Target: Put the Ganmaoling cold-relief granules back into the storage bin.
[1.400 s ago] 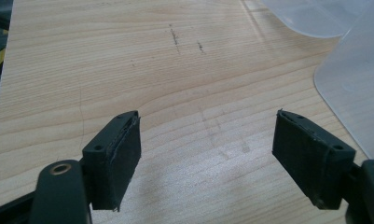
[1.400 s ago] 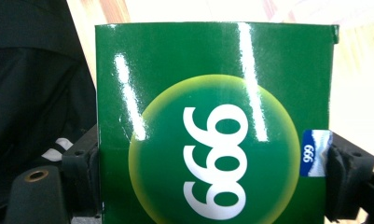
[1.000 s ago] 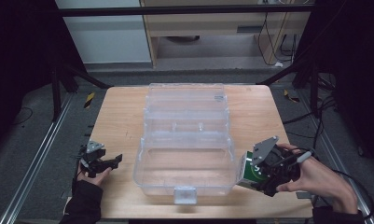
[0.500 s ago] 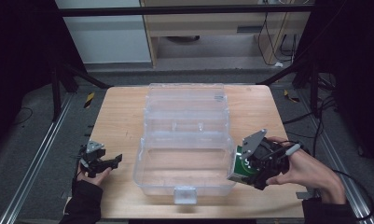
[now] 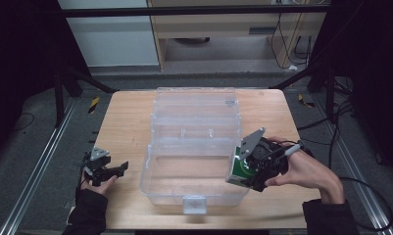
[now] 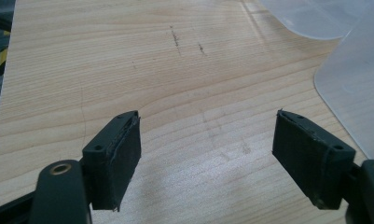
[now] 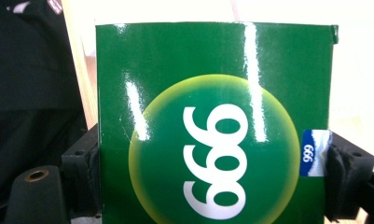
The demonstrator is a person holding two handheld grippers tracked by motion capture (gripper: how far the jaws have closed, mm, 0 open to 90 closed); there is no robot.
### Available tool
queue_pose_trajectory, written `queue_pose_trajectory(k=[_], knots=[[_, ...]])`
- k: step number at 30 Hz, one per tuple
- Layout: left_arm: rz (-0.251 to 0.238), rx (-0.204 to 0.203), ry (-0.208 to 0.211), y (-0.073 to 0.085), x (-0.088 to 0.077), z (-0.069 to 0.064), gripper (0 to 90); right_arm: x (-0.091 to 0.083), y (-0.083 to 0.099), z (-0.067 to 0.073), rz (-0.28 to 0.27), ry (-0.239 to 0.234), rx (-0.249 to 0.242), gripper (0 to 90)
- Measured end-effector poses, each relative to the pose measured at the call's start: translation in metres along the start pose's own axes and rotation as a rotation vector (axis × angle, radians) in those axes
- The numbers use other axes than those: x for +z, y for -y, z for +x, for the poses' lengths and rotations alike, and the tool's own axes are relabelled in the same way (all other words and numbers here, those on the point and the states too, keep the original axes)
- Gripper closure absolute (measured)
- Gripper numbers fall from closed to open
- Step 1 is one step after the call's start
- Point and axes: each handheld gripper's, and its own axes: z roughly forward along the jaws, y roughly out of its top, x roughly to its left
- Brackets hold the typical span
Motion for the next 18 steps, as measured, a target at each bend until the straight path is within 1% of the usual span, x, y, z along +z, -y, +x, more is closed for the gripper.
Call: queue_pose_trajectory(k=[1,2,9,13,15,18], knots=[[0.000,0.000,0.000,0.000,0.000,0.000,22.9,0.001,-0.001,0.000,-0.004,-0.004,0.006,16.1],[0.000,0.000,0.000,0.000,0.000,0.000,23.0,0.002,-0.003,-0.001,-0.006,-0.001,-0.001,16.0],[0.001,0.002,-0.001,0.000,0.000,0.000,23.0,0.010,-0.010,-0.005,-0.004,0.012,0.001,16.0],[0.001,0.002,0.000,0.000,0.000,0.000,23.0,0.014,-0.014,-0.007,-0.019,0.016,0.004,16.0],[0.001,0.002,0.000,0.000,0.000,0.000,23.0,0.017,-0.016,-0.007,-0.029,0.012,0.003,16.0],[0.000,0.003,0.000,0.000,0.000,0.000,22.9,0.022,-0.019,-0.008,-0.026,0.008,0.006,16.0]])
